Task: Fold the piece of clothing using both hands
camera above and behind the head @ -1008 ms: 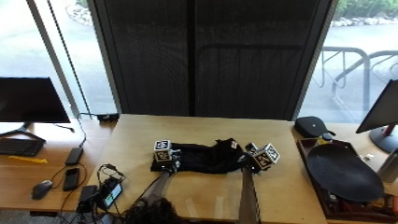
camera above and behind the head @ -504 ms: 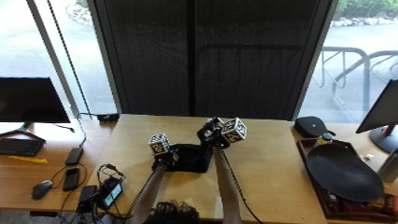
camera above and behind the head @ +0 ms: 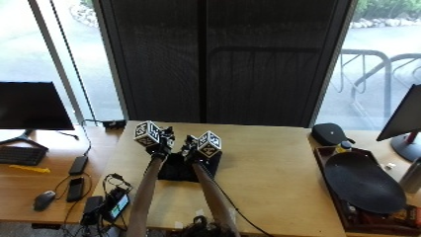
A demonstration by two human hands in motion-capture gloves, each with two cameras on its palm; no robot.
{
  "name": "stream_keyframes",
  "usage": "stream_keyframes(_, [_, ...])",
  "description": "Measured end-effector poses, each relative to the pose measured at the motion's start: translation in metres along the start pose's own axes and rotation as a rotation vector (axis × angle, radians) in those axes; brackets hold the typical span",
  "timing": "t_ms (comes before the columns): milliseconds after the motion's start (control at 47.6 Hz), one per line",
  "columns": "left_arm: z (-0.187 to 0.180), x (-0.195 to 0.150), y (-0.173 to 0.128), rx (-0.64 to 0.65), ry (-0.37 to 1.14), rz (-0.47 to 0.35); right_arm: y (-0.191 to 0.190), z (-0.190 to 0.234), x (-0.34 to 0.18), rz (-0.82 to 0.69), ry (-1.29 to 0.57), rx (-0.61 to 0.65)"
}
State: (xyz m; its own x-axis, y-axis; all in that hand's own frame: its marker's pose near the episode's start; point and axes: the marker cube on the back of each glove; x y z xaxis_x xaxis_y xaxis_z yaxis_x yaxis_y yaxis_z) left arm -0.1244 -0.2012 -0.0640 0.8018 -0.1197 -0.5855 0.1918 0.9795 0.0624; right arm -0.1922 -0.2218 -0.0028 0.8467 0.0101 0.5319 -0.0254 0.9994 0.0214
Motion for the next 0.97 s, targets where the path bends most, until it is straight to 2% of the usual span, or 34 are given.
stream_keyframes(105, [-0.005, 0.016, -0.001, 0.051, -0.016, 0.139, 0.001, 0.04, 0.003, -0.057, -0.007, -0.019])
stream_keyframes(210, [0.006, 0.036, 0.0, 0.021, 0.156, 0.314, 0.014, 0.068, -0.001, -0.102, -0.122, -0.187])
stream_keyframes(273, [0.013, 0.039, 0.002, -0.021, 0.219, 0.345, 0.017, 0.077, -0.003, -0.17, -0.213, -0.26])
stream_keyframes(294, [0.014, 0.036, 0.003, -0.029, 0.194, 0.322, 0.02, 0.079, -0.004, -0.179, -0.25, -0.301])
stream_keyframes(357, [0.013, 0.017, 0.006, -0.058, 0.02, 0.167, 0.03, 0.078, -0.004, -0.19, -0.351, -0.431])
stream_keyframes(399, [0.017, 0.012, 0.012, -0.138, 0.018, 0.095, 0.035, 0.076, -0.001, -0.214, -0.379, -0.485])
stream_keyframes(441, [0.022, 0.013, 0.017, -0.166, 0.022, 0.067, 0.039, 0.072, 0.005, -0.221, -0.362, -0.519])
stream_keyframes(525, [0.025, 0.005, 0.013, -0.058, -0.139, 0.055, 0.043, 0.053, 0.017, -0.289, -0.267, -0.525])
stream_keyframes(588, [0.024, -0.003, 0.02, -0.075, -0.269, -0.037, 0.045, 0.031, 0.024, -0.41, -0.203, -0.545])
stream_keyframes(630, [0.027, -0.003, 0.024, -0.111, -0.288, -0.072, 0.046, 0.02, 0.026, -0.491, -0.173, -0.543])
stream_keyframes(693, [0.033, 0.009, 0.027, -0.17, -0.203, -0.026, 0.041, 0.003, 0.026, -0.593, -0.026, -0.453])
stream_keyframes(756, [0.039, 0.021, 0.026, -0.193, -0.133, 0.047, 0.042, -0.027, 0.041, -0.492, 0.332, -0.362])
stream_keyframes(798, [0.042, 0.019, 0.021, -0.141, -0.206, 0.055, 0.044, -0.052, 0.057, -0.343, 0.617, -0.281])
stream_keyframes(840, [0.047, 0.018, 0.016, -0.1, -0.267, 0.056, 0.045, -0.072, 0.067, -0.24, 0.805, -0.206])
stream_keyframes(903, [0.06, 0.014, 0.004, -0.059, -0.317, 0.089, 0.048, -0.097, 0.074, -0.155, 0.942, -0.142])
stream_keyframes(966, [0.077, 0.006, -0.011, 0.005, -0.411, 0.127, 0.049, -0.122, 0.074, -0.102, 1.001, -0.075])
